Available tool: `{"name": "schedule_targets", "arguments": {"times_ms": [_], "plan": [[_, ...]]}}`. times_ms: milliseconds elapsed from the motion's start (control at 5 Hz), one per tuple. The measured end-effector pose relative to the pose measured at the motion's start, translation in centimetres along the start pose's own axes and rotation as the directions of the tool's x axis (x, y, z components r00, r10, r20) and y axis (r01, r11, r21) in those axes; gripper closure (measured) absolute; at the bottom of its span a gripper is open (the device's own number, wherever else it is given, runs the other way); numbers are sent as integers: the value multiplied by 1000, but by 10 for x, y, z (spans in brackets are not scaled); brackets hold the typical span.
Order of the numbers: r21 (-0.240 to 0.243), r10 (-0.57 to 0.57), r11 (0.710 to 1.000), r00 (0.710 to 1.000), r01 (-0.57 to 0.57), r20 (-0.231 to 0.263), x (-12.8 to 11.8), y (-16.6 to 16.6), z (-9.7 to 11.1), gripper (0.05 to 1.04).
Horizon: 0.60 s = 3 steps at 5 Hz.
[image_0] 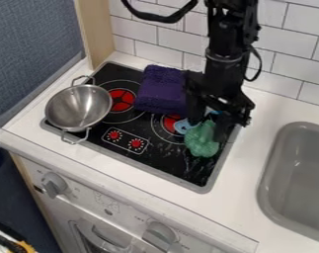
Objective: Put the broccoli to the pan
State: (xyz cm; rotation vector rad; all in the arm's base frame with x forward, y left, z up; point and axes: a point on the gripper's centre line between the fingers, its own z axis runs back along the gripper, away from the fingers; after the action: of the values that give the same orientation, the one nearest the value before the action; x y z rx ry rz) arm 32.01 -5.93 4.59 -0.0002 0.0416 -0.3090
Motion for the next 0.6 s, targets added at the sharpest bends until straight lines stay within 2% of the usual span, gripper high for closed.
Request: {"name": "schedule_targets", "arguments": {"times_ms": [200, 400, 600], "plan": [[-5, -5, 1000, 1000, 5, -29, -2, 1, -5, 712], [-16, -13, 1000, 999, 12, -32, 4, 1, -5, 765], [-33, -29, 999, 999, 28, -27, 3, -1, -2, 766]]}}
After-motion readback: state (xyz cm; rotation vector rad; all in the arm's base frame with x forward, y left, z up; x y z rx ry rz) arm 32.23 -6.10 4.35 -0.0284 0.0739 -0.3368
